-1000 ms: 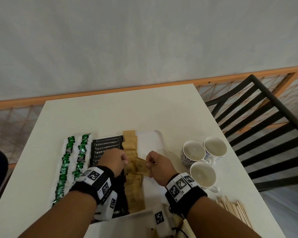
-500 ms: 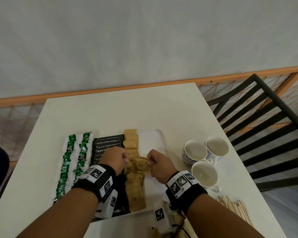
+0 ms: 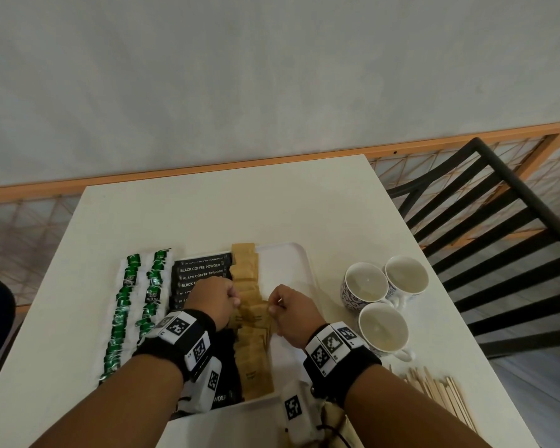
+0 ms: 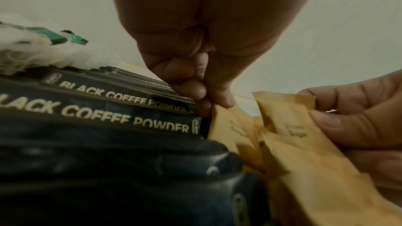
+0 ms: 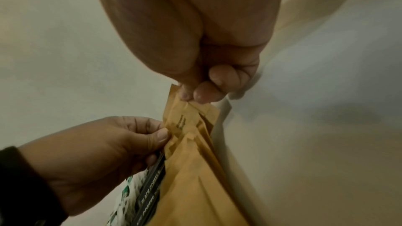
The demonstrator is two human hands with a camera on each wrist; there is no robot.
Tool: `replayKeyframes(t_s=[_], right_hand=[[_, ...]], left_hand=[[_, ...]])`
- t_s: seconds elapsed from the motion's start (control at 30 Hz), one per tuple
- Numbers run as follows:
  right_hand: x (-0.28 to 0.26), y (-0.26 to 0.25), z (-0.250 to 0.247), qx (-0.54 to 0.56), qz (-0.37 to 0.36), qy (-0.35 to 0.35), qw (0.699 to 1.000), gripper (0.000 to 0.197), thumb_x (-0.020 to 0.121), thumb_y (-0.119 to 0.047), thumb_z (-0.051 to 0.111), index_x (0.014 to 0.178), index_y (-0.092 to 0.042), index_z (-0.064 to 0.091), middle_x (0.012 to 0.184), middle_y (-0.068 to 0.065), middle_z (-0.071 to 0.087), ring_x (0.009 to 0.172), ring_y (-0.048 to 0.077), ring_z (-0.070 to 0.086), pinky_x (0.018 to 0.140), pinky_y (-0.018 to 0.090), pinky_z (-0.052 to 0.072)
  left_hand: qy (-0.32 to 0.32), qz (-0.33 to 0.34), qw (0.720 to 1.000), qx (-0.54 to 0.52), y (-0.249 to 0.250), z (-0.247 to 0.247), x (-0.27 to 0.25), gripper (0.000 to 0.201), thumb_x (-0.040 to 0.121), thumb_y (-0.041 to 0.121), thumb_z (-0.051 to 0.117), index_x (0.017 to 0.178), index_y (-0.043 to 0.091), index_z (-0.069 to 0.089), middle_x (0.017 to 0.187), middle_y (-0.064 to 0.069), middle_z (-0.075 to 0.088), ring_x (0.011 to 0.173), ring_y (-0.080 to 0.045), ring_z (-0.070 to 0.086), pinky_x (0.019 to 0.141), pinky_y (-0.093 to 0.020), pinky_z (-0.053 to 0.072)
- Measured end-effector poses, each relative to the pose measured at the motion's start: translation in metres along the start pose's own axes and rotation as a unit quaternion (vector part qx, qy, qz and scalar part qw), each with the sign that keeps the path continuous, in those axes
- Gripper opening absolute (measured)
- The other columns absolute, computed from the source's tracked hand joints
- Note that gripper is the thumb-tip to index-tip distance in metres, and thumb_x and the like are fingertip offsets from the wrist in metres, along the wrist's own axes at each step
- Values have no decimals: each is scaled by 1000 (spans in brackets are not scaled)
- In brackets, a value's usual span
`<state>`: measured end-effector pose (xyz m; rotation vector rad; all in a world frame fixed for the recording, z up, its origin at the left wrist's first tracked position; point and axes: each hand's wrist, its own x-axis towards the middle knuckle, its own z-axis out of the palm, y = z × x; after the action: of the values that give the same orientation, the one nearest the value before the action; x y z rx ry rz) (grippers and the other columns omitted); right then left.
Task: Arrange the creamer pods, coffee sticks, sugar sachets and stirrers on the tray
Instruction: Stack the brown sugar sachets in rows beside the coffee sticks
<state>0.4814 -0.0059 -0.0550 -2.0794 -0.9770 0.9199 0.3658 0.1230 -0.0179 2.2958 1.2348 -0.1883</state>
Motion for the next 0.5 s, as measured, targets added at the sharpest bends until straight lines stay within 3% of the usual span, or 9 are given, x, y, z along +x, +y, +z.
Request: replayKeyframes(t_s=[0.17, 0.27, 0.43, 0.5], right_hand=[[-3, -3, -7, -13, -9, 7, 1000, 22, 93, -12, 51, 78, -28, 49, 80, -3, 56, 69, 12, 50, 53, 15, 36], [-5, -5, -11, -24, -30, 9, 999, 17, 92, -10, 50, 83, -24, 50, 77, -5, 54, 72, 13, 50, 56, 14, 36], [-7, -8, -11, -14, -25, 12, 1000, 14, 92, -12, 52, 84, -23, 51, 79, -4, 55, 69, 10, 49, 55, 13, 36], [-9, -8, -6, -11, -13, -2, 1000, 11, 91, -14, 54, 84, -23, 54, 82, -3, 59, 73, 13, 55, 59, 15, 41]], left_hand=[[5, 5, 1000, -15, -1, 0, 0, 14, 87, 17, 62, 75, 23, 64, 85, 7, 62, 83, -12, 58, 73, -22, 42], [14, 8, 1000, -22, 2, 0, 0, 13, 87, 17, 61, 76, 23, 65, 86, 5, 65, 84, -14, 60, 74, -24, 47], [30, 14, 998, -51, 5, 2, 0, 14, 88, 19, 63, 76, 25, 64, 81, 9, 61, 79, -10, 57, 70, -21, 39], [22, 8, 999, -45, 4, 3, 0, 10, 87, 22, 65, 77, 24, 65, 80, 8, 61, 80, -10, 56, 71, -21, 38]])
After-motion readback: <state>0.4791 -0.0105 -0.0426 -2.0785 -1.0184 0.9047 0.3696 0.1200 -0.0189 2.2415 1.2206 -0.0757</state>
